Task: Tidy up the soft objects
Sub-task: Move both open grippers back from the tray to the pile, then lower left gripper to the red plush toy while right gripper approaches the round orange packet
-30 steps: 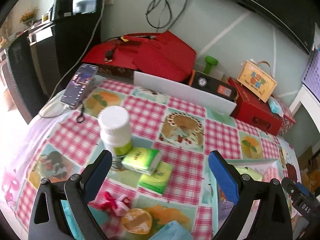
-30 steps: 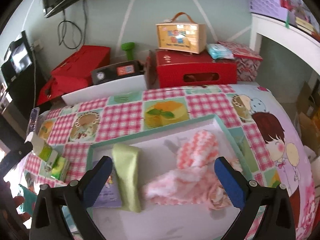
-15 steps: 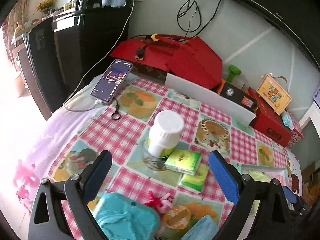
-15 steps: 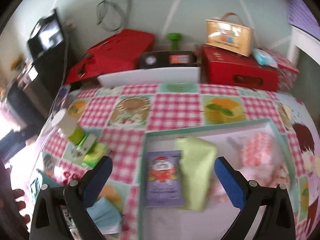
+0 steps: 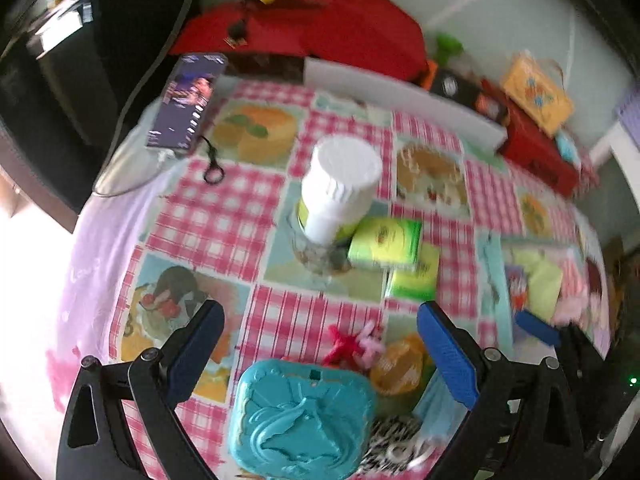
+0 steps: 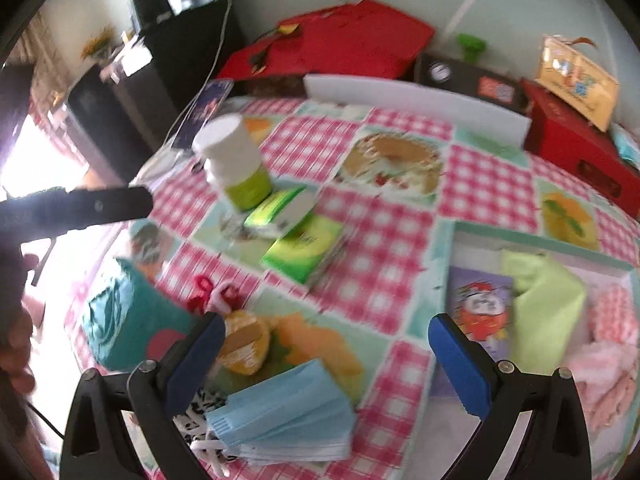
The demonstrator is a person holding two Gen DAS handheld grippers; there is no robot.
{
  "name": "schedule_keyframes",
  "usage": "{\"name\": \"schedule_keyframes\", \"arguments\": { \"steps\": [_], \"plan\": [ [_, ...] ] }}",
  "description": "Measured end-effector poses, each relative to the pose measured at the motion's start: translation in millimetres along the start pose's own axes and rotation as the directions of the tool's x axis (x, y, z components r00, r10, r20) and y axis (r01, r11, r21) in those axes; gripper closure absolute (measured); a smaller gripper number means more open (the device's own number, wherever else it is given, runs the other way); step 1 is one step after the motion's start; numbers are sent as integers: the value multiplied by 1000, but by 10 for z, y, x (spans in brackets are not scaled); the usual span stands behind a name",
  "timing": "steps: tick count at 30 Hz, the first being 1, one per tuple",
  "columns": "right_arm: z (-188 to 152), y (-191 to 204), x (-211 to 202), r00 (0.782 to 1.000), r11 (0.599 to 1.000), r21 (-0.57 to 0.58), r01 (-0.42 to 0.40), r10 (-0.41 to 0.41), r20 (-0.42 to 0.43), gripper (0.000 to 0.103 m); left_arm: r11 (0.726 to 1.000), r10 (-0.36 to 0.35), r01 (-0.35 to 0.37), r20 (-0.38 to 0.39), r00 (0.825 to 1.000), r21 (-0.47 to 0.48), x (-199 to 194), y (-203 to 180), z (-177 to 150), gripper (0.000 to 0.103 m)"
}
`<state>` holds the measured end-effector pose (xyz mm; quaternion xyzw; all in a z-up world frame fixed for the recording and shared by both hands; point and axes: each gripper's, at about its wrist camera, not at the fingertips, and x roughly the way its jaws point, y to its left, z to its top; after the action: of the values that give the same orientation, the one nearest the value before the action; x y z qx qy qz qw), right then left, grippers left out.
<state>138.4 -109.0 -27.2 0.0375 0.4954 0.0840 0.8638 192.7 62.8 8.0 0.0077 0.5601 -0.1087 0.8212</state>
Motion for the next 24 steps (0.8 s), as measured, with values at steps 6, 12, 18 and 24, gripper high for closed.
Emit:
{"name": "schedule_keyframes", "arguments": {
  "steps": [6, 12, 18, 24],
  "plan": [
    [-95, 243, 253, 998, 996, -90, -15, 9, -70, 0, 998, 0, 9, -123, 992, 69, 219, 18, 64, 6],
    [-155, 412, 456, 993, 987, -158, -28, 9, -119, 1, 996, 1, 19, -215, 977, 89, 423, 17, 82, 6],
    [-169, 482, 550, 991, 984, -179, -26, 2, -133, 5, 995, -6, 39, -320, 947, 96, 667, -39, 83, 6],
    [-177, 533, 597, 992, 980, -197, -37, 12, -130, 10, 994, 23, 15, -344, 939, 107, 762, -67, 90, 7]
  ]
}}
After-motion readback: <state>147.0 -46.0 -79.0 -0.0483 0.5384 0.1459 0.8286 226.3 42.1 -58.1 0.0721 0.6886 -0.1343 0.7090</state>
